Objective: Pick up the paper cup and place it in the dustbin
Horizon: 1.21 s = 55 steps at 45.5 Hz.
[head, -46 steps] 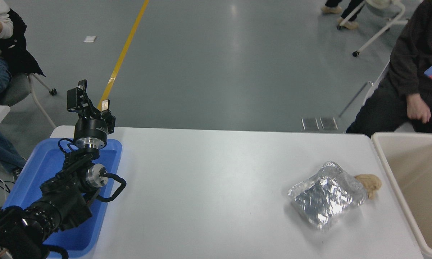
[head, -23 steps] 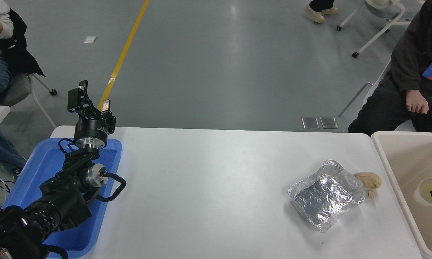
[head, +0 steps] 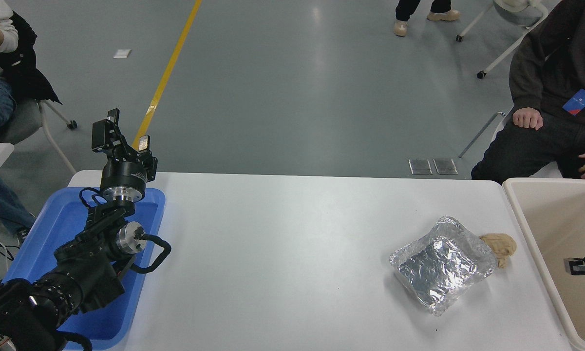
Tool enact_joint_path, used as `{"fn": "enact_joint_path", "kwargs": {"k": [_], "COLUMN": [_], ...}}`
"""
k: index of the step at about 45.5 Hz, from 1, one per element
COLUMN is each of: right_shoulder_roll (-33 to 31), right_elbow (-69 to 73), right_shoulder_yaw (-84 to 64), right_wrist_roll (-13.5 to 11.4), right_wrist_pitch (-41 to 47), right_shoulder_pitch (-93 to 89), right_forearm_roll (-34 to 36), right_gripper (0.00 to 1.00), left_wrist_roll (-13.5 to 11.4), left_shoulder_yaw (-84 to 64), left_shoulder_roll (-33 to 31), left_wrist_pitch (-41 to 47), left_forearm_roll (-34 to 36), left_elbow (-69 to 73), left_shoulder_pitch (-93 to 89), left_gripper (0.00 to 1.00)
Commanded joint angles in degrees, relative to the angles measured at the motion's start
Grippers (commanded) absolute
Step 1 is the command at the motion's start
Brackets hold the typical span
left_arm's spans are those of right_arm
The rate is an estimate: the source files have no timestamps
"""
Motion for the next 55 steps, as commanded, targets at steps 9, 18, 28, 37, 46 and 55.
{"fn": "enact_joint_path", "kwargs": {"k": [9,18,28,37,46,55], "right_shoulder_roll": [-11.41,-16.43,-15.46,-11.6,-5.1,3.86], "right_elbow": [17.69,30.35,39.67,46.26,51.72,54.0], "right_shoulder_yaw": [-1.14,-10.62,-20.73,-30.66,-39.19,-44.9], "right_wrist_roll": [-0.27,0.17,0.17,0.17,0.25,0.25], "right_wrist_pitch": [5.52,13.26,18.71,24.68,30.84,33.65], "right_shoulder_pitch": [11.97,26.74,39.57,51.43,63.48,72.44], "right_forearm_roll": [0.13,0.39,7.94,17.43,27.45,37.21], "right_gripper": [1.0,1.0,1.0,1.0,1.0,1.0], "left_wrist_roll": [-0.01,-0.01,-0.01,0.08,0.08,-0.01], "left_shoulder_yaw": [0.04,0.04,0.04,0.04,0.04,0.04], "left_shoulder_roll": [0.0,0.0,-0.09,-0.09,-0.09,-0.09], "left_wrist_pitch": [0.0,0.0,0.0,0.0,0.0,0.0], "left_forearm_roll": [0.0,0.0,0.0,0.0,0.0,0.0], "left_elbow": [0.0,0.0,0.0,0.0,0.0,0.0], "left_shoulder_pitch": [-0.07,-0.07,-0.16,-0.16,-0.16,-0.16], "left_gripper": [1.0,1.0,1.0,1.0,1.0,1.0]}}
